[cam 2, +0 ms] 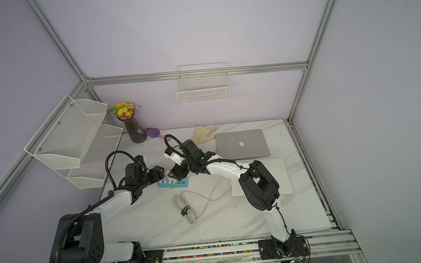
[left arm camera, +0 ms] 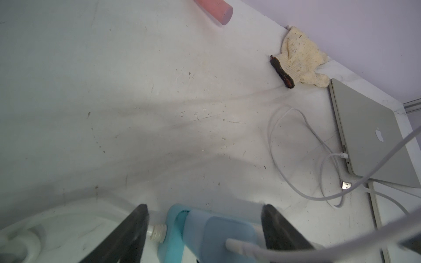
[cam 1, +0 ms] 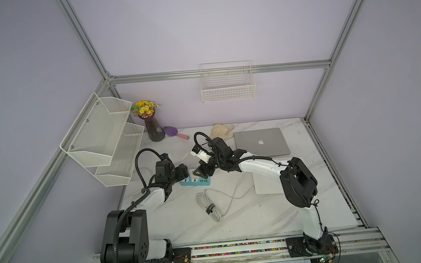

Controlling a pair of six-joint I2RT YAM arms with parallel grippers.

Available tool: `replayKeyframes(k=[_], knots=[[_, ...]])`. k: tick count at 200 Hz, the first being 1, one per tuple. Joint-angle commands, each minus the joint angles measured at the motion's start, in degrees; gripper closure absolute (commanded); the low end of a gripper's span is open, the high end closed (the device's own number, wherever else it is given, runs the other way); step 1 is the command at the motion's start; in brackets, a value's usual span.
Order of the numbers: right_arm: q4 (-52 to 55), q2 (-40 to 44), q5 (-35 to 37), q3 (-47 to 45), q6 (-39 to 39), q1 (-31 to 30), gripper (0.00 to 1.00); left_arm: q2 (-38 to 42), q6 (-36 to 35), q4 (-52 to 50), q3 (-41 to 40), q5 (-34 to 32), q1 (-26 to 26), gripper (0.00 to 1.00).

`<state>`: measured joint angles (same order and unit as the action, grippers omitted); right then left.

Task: Unplug the laptop charger
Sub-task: Remove the plug from the socket.

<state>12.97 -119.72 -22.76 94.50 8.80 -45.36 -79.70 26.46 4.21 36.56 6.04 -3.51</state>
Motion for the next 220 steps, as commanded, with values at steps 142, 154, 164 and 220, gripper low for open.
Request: replayKeyframes(k=[142,154,164,220], knots=[[1.8,-8.0,-0.2,7.9,7.3,-1.1,0.29,-3.6,-2.1,1.7,1.1,-0.4,0.3,0.31],[1.4,-7.9,0.7,7.9,6.9,-1.1,0.26,-2.4,-2.3,2.5,-0.1,-0.3,0.1,0.31],[1.6,-8.0,1.4,8.2,6.7,-1.1,0.26,-1.9,-2.2,2.7,-0.6,-0.4,0.1,0.31],[6.1,-11.5,-2.3,10.8,7.9,-1.1,0.35,-4.0,-1.0,2.7,-1.7,-0.2,0.1,0.32]])
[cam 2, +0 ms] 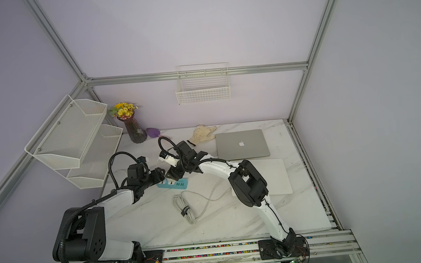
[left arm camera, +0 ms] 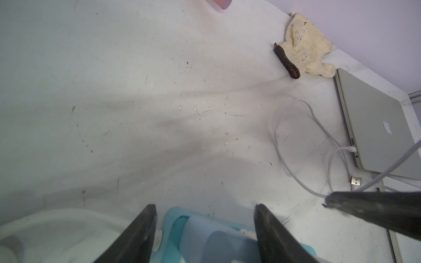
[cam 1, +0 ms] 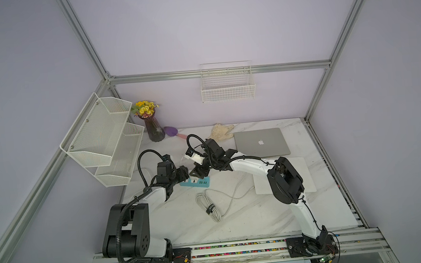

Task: Unplug the laptop charger
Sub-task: Remove the plug from the socket.

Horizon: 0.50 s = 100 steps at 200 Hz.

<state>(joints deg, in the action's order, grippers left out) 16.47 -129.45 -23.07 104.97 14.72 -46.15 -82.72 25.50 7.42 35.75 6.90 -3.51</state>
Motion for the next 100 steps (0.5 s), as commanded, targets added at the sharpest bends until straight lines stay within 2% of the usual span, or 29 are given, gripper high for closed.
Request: replayKeyframes(k=[1,72,81,100], knots=[[2.6,-1.8,-2.0,0.3,2.0,-0.3,0.35,-1.0,0.0,-0.5,-0.8,-1.1,0.1,0.32],[3.3,-2.1,-4.6,2.1,2.8,-0.3,0.82,-1.6,0.3,0.0,-0.9,-1.0,0.2,0.32],[3.0,-2.0,-5.0,2.1,2.9,-0.3,0.92,-1.6,0.2,0.0,-1.0,-0.9,0.1,0.32],[0.5,-0.8,-4.4,0.0,3.3,-0.5,0.94,-1.2,0.2,-0.4,-1.3,-1.0,0.1,0.32]])
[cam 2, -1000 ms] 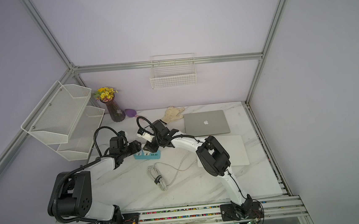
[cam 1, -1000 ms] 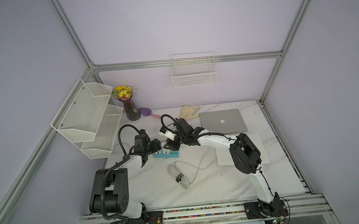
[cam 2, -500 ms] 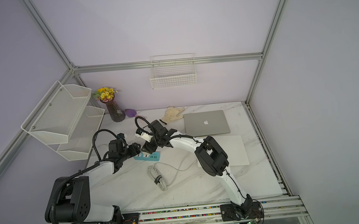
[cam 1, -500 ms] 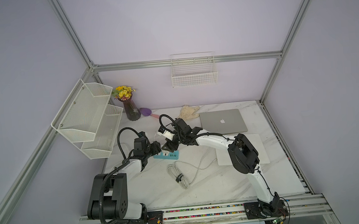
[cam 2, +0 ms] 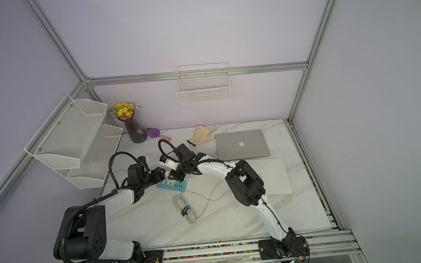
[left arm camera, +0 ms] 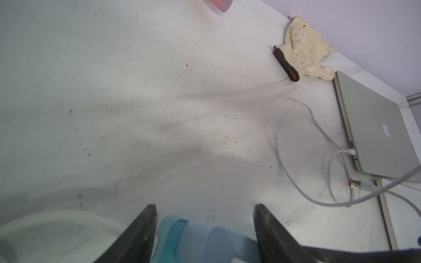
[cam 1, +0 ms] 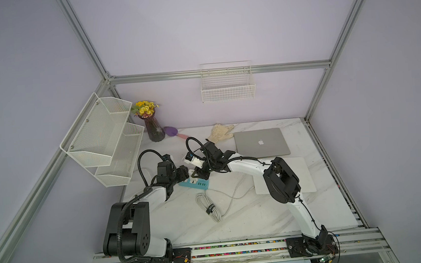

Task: Unplug the laptop charger
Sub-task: Remove the plug from the socket.

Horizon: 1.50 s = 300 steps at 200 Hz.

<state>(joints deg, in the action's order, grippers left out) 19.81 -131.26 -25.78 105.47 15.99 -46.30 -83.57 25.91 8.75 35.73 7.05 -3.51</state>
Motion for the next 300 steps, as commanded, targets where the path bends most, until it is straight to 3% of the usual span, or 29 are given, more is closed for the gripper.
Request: replayKeyframes(k=[1,56,80,165,206,234,271,300], knots=[[-3.0,1.1,-1.5,-0.6,2.1,-0.4,0.94,-0.4,-0.2,-1.7,-1.3,-1.2,0.1,0.32],[-18.4,8.8,8.7,-13.1,9.0,-2.4,1.00,0.9,-0.4,0.7,-2.8,-1.0,0.1,0.32],[-20.4,9.5,10.3,-13.6,9.9,-2.7,1.00,1.0,-0.3,1.1,-3.1,-1.1,0.1,0.32],[-15.0,8.0,-0.4,-7.9,3.4,-1.0,1.00,1.4,-0.3,0.9,-3.6,-0.6,0.0,0.32],[-13.9,10.3,1.7,-9.0,1.4,-0.2,1.00,2.2,0.2,1.8,-4.6,-1.6,-0.1,0.32],[-11.9,16.7,-1.7,-10.9,-3.8,1.9,1.00,2.0,0.2,1.7,-4.4,-1.8,-0.1,0.31],[-12.1,29.7,-10.5,-24.4,-14.7,7.6,1.00,1.2,0.3,1.3,-3.6,-2.3,-0.1,0.30],[-13.1,36.9,-7.3,-36.6,-23.2,15.9,1.00,1.6,0.5,2.1,-4.2,-2.8,-0.1,0.29]])
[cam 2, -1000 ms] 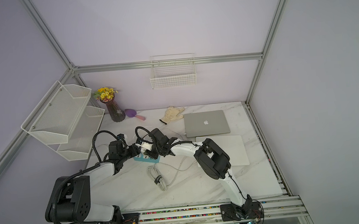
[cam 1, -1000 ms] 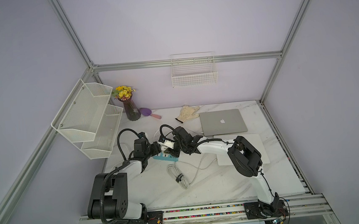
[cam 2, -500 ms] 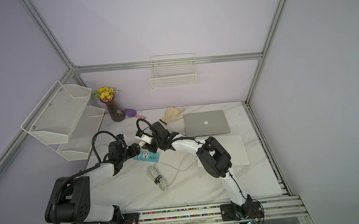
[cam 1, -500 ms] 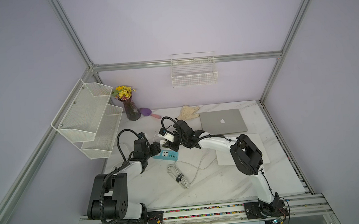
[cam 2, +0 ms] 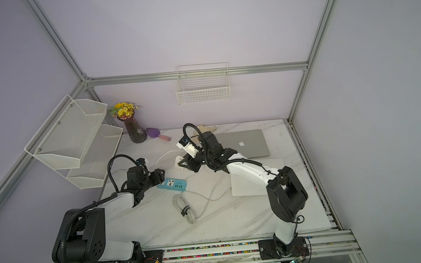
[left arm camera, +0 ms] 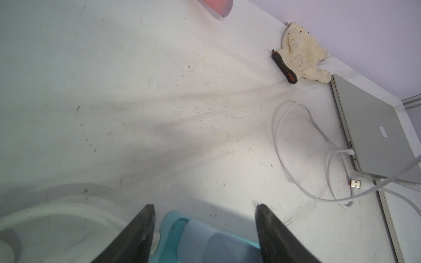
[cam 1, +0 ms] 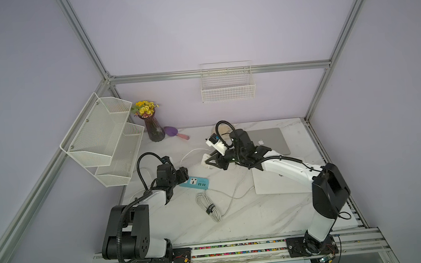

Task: Unplug the laptop charger
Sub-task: Place the plug at the center of the board.

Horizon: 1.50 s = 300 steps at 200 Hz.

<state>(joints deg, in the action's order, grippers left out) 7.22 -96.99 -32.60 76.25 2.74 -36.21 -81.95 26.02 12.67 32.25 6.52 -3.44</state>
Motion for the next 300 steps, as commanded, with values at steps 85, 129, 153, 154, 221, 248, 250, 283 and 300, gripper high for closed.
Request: replayKeyframes(k=[85,129,153,154,221,248,250,283,300], knots=[[9.2,-15.7,-2.2,-0.2,-12.9,8.5,1.00,0.6,0.5,-0.4,-2.2,-2.4,-0.1,0.26],[9.2,-15.6,-5.5,-4.8,-14.0,8.5,1.00,2.9,0.5,0.6,-2.8,-2.5,-0.1,0.25],[9.2,-14.2,-8.7,-7.7,-13.8,8.4,1.00,2.9,0.3,0.6,-2.8,-2.0,-0.2,0.25],[9.2,-14.0,-8.9,-7.8,-13.8,8.4,1.00,2.9,0.3,0.5,-2.8,-2.0,-0.2,0.25],[13.0,-9.2,-5.9,-9.7,-11.0,8.3,0.40,2.6,0.2,1.1,-2.7,-2.0,-0.2,0.23],[12.2,-3.7,-1.6,-8.0,-13.9,8.3,0.33,2.7,0.3,1.1,-2.8,-2.2,-0.2,0.22],[12.2,-3.1,-1.0,-7.9,-14.1,8.3,0.33,2.7,0.3,1.1,-2.8,-2.1,-0.2,0.22],[13.5,3.9,17.1,-6.5,-21.6,10.4,0.24,2.8,0.3,1.4,-3.0,-2.2,-0.2,0.21],[17.5,1.1,18.8,-4.0,-23.1,12.5,0.25,2.8,0.3,1.4,-3.0,-2.2,-0.2,0.21]])
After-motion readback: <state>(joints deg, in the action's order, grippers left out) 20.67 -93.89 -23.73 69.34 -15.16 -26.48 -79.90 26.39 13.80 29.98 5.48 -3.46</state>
